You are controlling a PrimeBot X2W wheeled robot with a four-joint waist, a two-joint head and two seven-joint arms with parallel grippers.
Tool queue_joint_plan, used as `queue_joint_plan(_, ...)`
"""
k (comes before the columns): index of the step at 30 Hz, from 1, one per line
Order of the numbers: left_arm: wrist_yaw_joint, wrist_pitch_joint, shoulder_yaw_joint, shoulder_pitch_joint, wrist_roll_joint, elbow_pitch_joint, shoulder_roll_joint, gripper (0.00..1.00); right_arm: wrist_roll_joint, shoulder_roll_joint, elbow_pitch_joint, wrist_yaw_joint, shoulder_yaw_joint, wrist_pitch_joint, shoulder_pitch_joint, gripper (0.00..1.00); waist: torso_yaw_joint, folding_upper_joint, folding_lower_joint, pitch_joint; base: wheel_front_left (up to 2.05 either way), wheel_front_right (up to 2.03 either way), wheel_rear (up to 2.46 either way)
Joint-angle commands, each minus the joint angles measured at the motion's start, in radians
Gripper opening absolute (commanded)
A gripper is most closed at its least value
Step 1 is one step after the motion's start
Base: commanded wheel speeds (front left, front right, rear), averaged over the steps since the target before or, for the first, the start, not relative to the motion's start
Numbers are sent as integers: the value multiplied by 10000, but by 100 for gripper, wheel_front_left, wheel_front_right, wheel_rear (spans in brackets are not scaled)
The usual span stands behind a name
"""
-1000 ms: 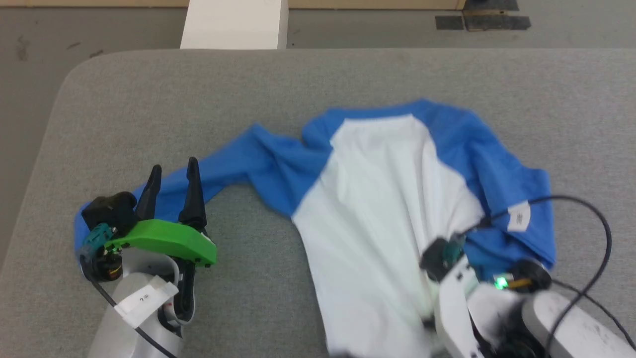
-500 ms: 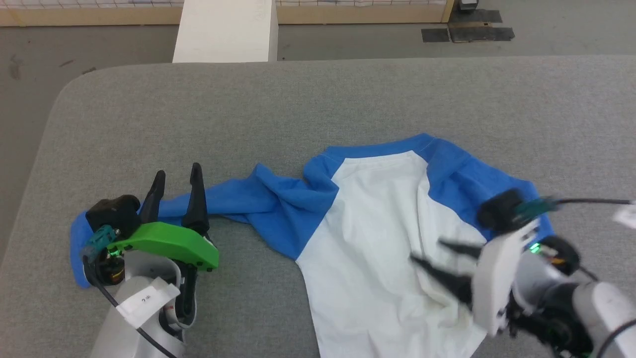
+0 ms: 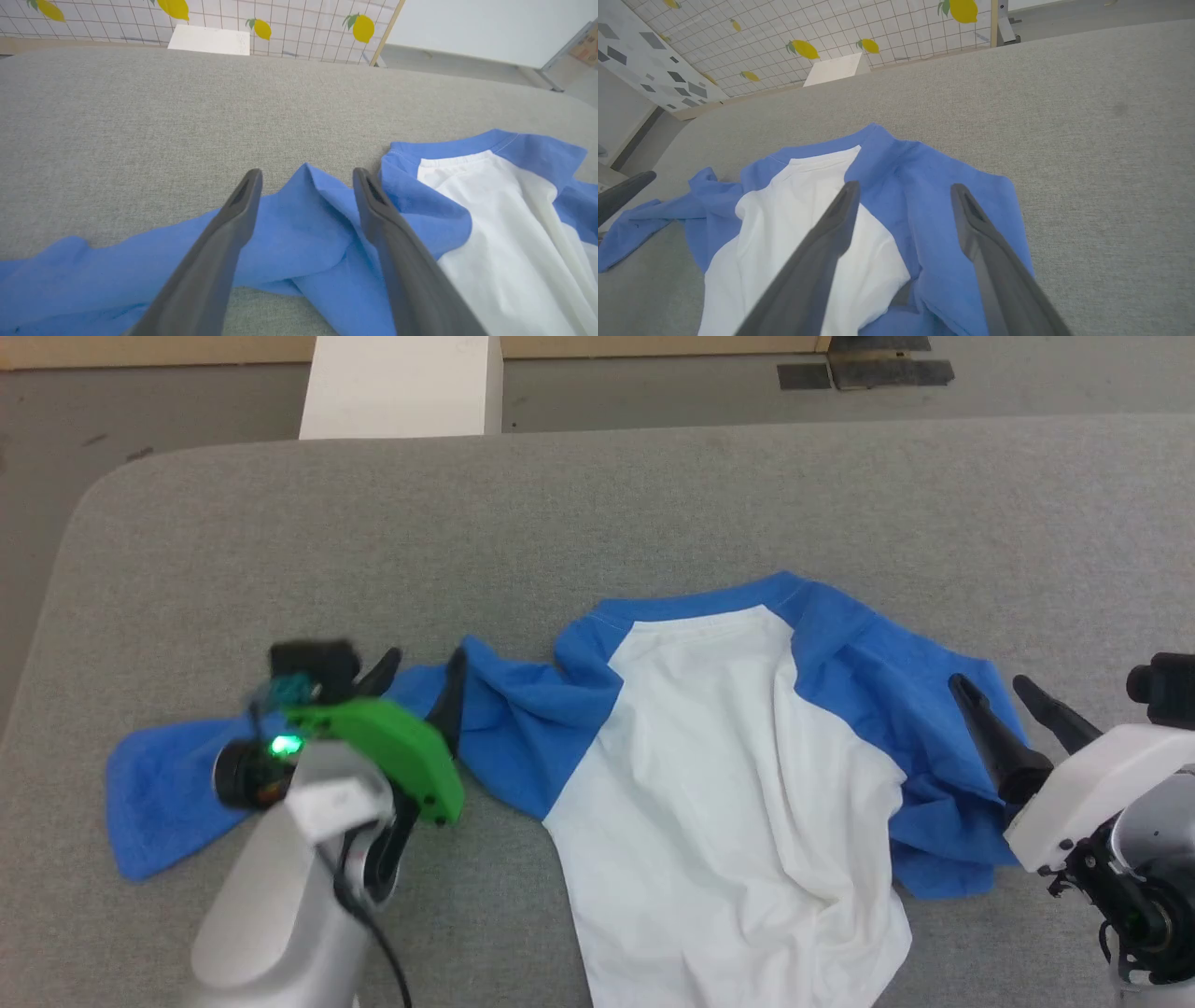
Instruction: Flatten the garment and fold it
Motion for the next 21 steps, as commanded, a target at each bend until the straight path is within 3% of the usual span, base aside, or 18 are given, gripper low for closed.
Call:
queue_joint_plan(1,-43,787,-216,-594,86,112,118,100,-135,110,-64,-11,-67,-37,-2,100,-95,-1,0,174,0,0,0)
queue_joint_plan(7,330,4352,-980,-1825,385,541,507,100,-318,362,0,-11,-151,-97,-119,100,-415,-1,0,498,0,0,0)
queue_joint_plan(12,383,5408,-1123,-1998,245,453,581,100,-376,472,127,-11,-158,-255,-152,100,-649,-1,0,717,0,0,0)
queue_joint_plan(13,324,5443,-1165,-1999,213,373,575,89,-407,484,149,-11,-208,-301,-149,100,-666,-1,0,760,0,0,0)
queue_joint_plan(14,277,5430,-1187,-1991,180,319,557,73,-430,490,166,-11,-237,-329,-143,100,-675,-1,0,784,0,0,0)
queue_joint_plan(15,229,5419,-1185,-1961,79,273,496,45,-455,501,184,-11,-275,-360,-139,100,-686,-1,0,813,0,0,0)
queue_joint_plan(16,186,5424,-1219,-1944,52,248,477,39,-466,510,197,-11,-303,-383,-140,100,-691,-1,0,837,0,0,0)
queue_joint_plan(19,50,5446,-1375,-1898,13,225,422,0,-577,515,252,-11,-372,-457,-154,100,-688,-1,0,895,0,0,0)
queue_joint_plan(21,-30,5415,-1445,-1876,-10,241,406,0,-624,536,277,-11,-369,-481,-166,100,-681,-1,0,905,0,0,0)
